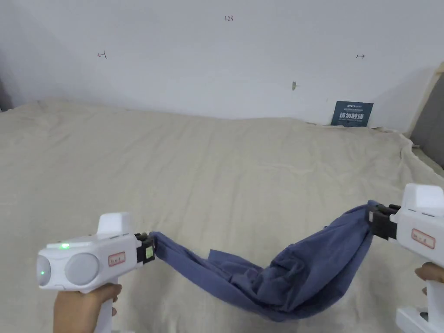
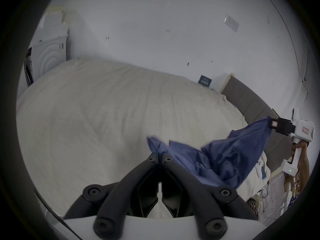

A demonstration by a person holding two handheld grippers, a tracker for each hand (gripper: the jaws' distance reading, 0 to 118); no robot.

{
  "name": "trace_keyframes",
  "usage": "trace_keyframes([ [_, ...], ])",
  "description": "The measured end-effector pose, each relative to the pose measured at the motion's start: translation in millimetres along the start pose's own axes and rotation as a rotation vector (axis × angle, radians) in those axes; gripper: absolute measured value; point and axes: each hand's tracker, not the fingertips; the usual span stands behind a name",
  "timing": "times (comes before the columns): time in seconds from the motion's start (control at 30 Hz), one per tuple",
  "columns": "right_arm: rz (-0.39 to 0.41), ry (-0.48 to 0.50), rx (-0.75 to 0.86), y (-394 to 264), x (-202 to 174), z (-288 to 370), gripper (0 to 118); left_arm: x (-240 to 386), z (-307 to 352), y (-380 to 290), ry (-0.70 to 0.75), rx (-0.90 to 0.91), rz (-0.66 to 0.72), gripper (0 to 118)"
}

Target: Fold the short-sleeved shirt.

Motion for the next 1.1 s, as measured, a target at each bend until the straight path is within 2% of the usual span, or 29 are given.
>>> trace_keyframes([
  [0.27, -0.016, -0.049, 0.09, 68, 21, 21, 5, -10, 17, 102, 0.081, 0.148, -0.03, 0],
  [0.43, -0.059, -0.058, 0.13, 113, 27, 10, 5, 0, 26, 170, 0.082, 0.229, -0.024, 0],
  [0.7, -0.108, -0.074, 0.21, 170, 30, -17, 5, 20, 15, 255, 0.2, 0.342, -0.163, 0],
  [0.77, -0.09, -0.093, 0.218, 180, 22, -22, 5, 23, 13, 269, 0.226, 0.361, -0.179, 0],
  [0.9, -0.109, -0.084, 0.245, 193, 20, -40, 5, 26, 6, 287, 0.287, 0.4, -0.25, 0],
  [1.1, -0.094, -0.091, 0.256, 175, 7, -68, 5, 16, -14, 272, 0.319, 0.394, -0.315, 0],
])
